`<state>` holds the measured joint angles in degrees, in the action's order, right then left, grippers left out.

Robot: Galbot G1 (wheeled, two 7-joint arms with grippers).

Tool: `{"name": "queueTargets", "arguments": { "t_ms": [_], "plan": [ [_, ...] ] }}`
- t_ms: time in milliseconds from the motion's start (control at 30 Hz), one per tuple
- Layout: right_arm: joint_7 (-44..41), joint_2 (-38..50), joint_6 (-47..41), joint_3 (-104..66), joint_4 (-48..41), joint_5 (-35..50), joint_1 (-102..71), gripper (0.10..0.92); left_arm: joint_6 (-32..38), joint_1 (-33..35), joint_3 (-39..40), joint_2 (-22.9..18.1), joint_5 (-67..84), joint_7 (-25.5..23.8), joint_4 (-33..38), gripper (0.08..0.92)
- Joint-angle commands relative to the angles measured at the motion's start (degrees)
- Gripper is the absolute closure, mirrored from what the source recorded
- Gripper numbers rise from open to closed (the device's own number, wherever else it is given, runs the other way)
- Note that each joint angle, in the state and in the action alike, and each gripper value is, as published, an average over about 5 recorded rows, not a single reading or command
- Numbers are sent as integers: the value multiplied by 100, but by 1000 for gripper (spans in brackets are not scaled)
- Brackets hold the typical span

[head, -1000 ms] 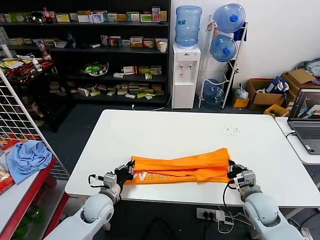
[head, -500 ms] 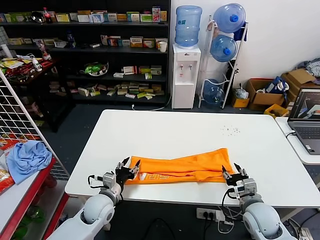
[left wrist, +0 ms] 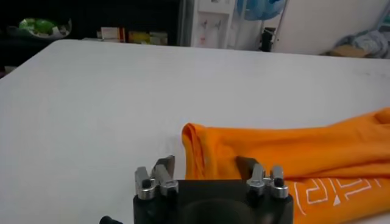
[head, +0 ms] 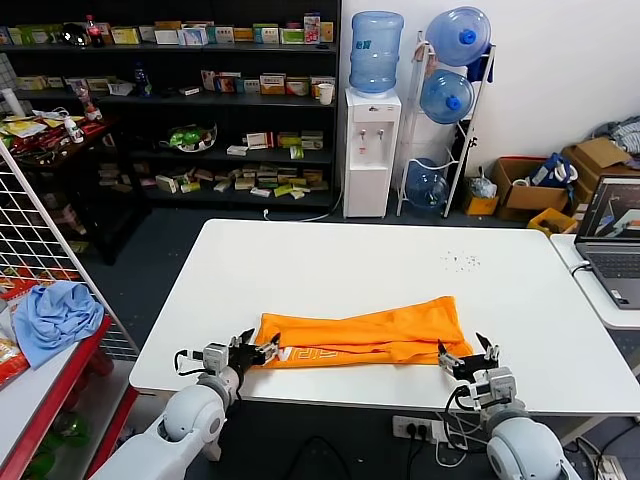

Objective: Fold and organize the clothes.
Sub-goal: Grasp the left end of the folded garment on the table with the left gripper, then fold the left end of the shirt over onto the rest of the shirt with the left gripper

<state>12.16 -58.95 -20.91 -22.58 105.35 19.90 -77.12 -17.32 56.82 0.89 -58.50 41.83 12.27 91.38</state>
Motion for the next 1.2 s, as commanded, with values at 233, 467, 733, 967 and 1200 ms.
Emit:
{"name": "queueTargets", "arguments": {
  "t_ms": [233, 467, 733, 967, 1200],
  "plan": [
    [5, -21, 54, -11, 126, -230, -124, 203, -334, 43, 22, -51, 160, -276, 9, 563],
    [9, -77, 174, 23, 162, -383, -79, 203, -99, 57, -137, 54, 18, -279, 98, 771],
    [21, -85, 250, 29, 187, -392, 13, 203, -205, 128, -724, 858, -43, -191, 164, 872],
    [41, -125, 271, 98, 179, -433, 125, 203, -273, -2, -1059, 1689, -475, -87, -165, 872],
    [78, -179, 384, 103, 130, -501, 174, 203, -158, -114, -1209, 2018, -495, 45, -95, 872]
  ]
}}
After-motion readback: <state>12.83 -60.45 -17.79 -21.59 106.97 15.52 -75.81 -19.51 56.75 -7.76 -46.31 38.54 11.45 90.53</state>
